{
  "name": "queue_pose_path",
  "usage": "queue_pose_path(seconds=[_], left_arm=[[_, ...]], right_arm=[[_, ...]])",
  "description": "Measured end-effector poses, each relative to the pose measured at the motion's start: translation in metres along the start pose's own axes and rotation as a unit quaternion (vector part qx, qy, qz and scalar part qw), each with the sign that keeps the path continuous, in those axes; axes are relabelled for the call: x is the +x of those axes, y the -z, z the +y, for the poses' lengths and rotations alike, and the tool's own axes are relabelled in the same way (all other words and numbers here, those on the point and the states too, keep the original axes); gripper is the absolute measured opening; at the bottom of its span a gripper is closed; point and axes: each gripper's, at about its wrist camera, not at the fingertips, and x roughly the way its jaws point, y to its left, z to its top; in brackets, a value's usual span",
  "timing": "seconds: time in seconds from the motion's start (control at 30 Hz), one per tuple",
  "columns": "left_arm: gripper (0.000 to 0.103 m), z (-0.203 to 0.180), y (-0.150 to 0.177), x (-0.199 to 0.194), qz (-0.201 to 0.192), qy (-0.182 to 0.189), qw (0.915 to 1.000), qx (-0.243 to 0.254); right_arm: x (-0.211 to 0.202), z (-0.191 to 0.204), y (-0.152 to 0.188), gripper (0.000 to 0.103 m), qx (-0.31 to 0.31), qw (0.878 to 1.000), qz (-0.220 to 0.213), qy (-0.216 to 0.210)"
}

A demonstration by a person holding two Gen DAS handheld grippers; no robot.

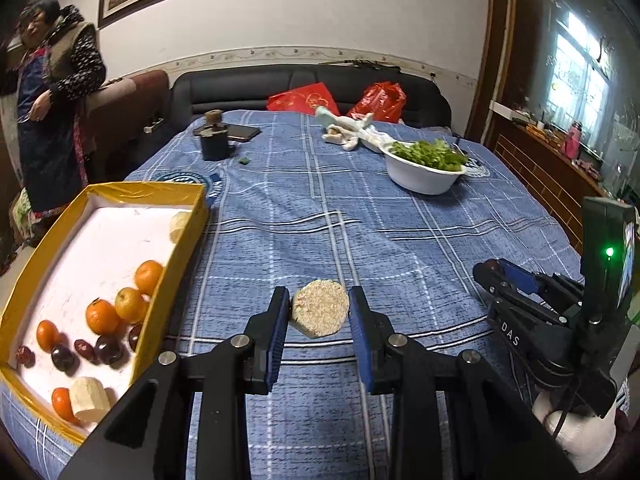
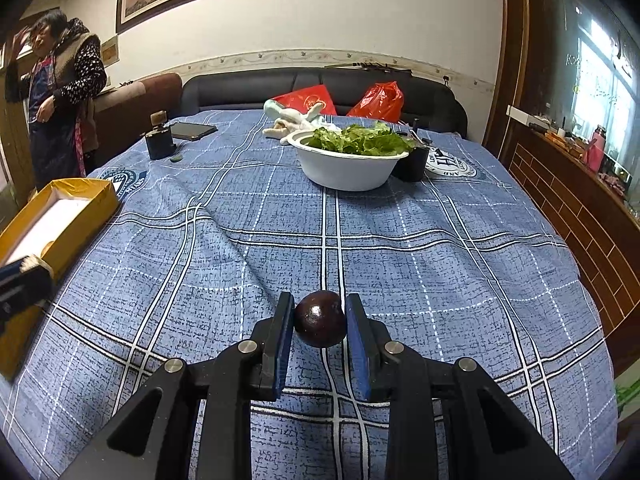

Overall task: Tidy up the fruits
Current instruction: 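Carry the yam slice and plum into the tray and open both tools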

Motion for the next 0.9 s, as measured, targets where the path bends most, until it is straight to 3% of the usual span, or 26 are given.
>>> queue_pose_path(seconds=[0.3,0.67,0.9], left_arm=[[0.029,0.024,0.012,-0.016,-0.007,-0.027,0.9993,-0.025],[0.029,0.092,0.029,-0.062,-0.04,-0.043,0.9944,-0.089],[0.029,0.144,0.042,-0.076,-0.044,-0.064,0.9876,-0.136]], right_arm=[[-0.002,0.014,0.007,0.029,-0.025,1.0,-0.009,0.0],[-0.015,0.032,0.012,0.029,-0.044,0.999,-0.028,0.009],[-0.037,0.077,0.011,0.029,-0.064,0.997,-0.018,-0.041]])
